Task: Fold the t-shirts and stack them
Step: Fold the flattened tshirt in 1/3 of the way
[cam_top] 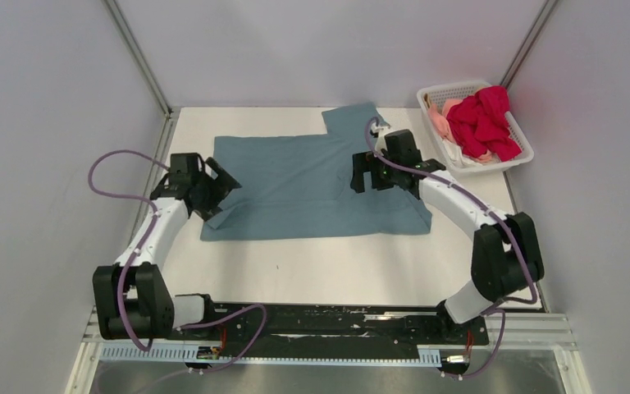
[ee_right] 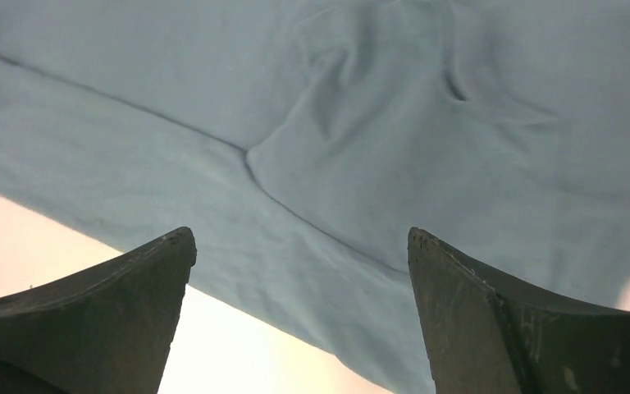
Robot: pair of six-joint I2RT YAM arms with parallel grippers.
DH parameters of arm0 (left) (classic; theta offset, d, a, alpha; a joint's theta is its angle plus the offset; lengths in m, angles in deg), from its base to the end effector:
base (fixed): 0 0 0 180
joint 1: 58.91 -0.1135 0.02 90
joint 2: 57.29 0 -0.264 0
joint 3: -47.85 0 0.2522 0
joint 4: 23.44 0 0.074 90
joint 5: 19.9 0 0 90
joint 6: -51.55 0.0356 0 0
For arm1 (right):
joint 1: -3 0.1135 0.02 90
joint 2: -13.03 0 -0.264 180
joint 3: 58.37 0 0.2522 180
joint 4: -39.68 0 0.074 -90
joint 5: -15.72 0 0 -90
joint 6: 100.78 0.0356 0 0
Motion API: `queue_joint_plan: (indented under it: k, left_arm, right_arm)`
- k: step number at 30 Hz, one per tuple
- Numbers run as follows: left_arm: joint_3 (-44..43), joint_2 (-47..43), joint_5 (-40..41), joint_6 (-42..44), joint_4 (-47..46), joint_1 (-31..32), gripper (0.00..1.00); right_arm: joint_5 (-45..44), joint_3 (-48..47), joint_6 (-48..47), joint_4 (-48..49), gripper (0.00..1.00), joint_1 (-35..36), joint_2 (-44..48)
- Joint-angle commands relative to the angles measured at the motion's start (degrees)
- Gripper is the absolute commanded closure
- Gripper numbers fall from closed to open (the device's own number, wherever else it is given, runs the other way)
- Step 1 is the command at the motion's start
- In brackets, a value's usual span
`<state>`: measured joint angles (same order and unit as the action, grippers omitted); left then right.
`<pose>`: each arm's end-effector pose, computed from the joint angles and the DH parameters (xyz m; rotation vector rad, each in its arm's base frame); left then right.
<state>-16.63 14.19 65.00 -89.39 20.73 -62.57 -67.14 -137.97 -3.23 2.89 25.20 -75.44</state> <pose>0.2548 0.0131 0.2478 -1.1193 2.2547 -0.4584 0.3118 0.1320 0.2603 -0.3658 2.3677 0.3950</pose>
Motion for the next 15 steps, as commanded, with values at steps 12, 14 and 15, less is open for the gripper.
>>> queue_joint_plan:
  k: [12, 14, 15]
  left_arm:
    - [-11.58, 27.14, -0.36, 5.27, -3.96, 2.65, 0.0]
    - [-13.54, 27.58, 1.26, 5.67, -4.18, 1.11, 0.0]
    - [-14.19, 27.8, 3.61, 5.76, -4.11, 0.21, 0.0]
  right_arm:
    - [-5.14, -27.31, 0.84, 2.33, 0.0, -5.15, -31.96]
    - [-7.0, -31.9, 1.08, 2.25, 0.0, -6.81, -35.58]
    - [-8.99, -33.96, 0.99, 2.05, 0.0, -7.52, -37.6]
